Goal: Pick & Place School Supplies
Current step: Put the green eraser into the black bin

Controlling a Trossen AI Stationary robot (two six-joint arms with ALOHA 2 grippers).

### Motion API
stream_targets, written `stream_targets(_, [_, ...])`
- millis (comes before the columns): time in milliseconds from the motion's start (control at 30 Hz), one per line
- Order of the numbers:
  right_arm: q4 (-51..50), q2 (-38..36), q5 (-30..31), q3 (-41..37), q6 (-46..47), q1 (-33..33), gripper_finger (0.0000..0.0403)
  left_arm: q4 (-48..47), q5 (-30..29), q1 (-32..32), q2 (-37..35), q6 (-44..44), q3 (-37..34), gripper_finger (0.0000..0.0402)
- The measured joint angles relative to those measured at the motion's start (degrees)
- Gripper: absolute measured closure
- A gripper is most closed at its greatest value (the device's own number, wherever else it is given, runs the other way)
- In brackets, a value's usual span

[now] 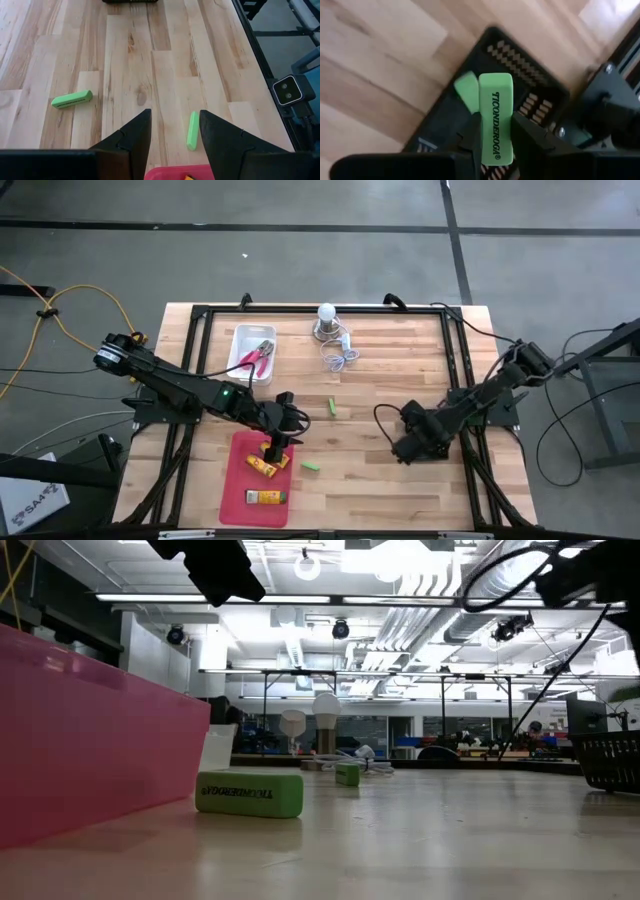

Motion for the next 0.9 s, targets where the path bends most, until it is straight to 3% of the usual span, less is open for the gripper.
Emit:
stream_targets(233, [-0.2,0.0,-8.5,-2.8,1.5,0.8,0.0324,0.0,0.0,0.0,0.0,-0.9,0.0,0.0240])
stream_targets(900, [1.9,0.0,-7.2,-3.8,-0.1,0.8,0.0250,0.0,0.0,0.0,0.0,-1.1,0.0,0.0240])
